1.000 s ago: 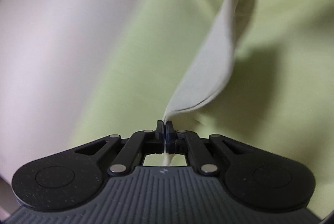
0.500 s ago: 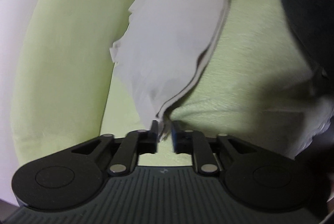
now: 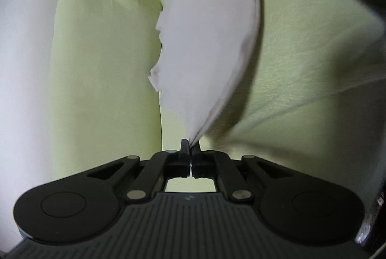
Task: Fold clothes
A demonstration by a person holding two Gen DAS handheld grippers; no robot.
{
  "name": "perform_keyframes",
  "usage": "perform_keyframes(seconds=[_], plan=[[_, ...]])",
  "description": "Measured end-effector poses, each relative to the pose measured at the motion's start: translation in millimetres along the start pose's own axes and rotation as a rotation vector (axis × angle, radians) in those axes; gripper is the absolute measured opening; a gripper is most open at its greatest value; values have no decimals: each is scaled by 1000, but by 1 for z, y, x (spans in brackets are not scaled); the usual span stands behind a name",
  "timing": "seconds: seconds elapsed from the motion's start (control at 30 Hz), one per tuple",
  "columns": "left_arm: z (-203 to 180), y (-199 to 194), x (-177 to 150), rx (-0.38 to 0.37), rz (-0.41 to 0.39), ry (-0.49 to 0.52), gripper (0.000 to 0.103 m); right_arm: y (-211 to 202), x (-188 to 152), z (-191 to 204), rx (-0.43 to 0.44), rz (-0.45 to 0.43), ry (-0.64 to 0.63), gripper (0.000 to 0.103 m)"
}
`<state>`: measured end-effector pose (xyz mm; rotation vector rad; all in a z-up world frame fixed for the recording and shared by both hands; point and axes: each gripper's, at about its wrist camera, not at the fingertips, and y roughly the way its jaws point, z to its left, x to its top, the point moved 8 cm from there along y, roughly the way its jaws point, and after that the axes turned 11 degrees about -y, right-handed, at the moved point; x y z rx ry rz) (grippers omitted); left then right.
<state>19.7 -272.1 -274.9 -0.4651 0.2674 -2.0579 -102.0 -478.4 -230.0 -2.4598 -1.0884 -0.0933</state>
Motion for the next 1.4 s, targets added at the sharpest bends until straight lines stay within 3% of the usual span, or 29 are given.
perform_keyframes(seconds=[0.13,0.23,0.33,0.47,0.5,0.57,0.63,0.73,0.83,0.87,0.9,0.93,1.07,1.23,1.27,1.33,1.4], plan=[[1,-12,-10,-68,28,-78,3,-8,-21,28,105,49,-23,0],[1,-22,-17,-119,49,-137,5,-21,-25,44,109,82,-57,1],[2,-32,-25,-169,70,-196,10,-35,-30,38,127,106,26,16],[2,-45,-34,-237,98,-275,16,-59,-30,20,128,106,184,18],[13,-45,-35,-280,117,-398,16,-60,-27,11,136,99,246,20],[37,-34,-33,-361,151,-665,22,-51,-27,-6,175,108,435,35],[61,-10,-34,-418,192,-920,39,-39,-30,-23,219,133,641,38],[83,26,-45,-480,274,-1235,38,-12,-53,-36,303,219,985,44],[83,54,-55,-573,346,-1457,33,-5,-74,-32,403,254,1269,44],[82,64,-55,-600,368,-1513,31,-6,-75,-33,418,235,1315,24],[81,51,-60,-585,354,-1518,23,-7,-74,-32,441,217,1319,5],[85,52,-56,-578,351,-1496,0,-9,-72,-33,452,209,1300,2],[80,35,-42,-523,330,-1335,0,-9,-66,-43,422,198,1208,1],[57,31,-39,-493,383,-1146,0,-10,-70,-35,459,275,1168,1],[55,27,-41,-485,382,-1125,0,-5,-70,-38,448,298,1163,16],[60,23,-43,-479,370,-1121,0,1,-73,-49,402,336,1164,30],[78,23,-39,-476,334,-1152,1,-2,-71,-63,351,306,1142,29]])
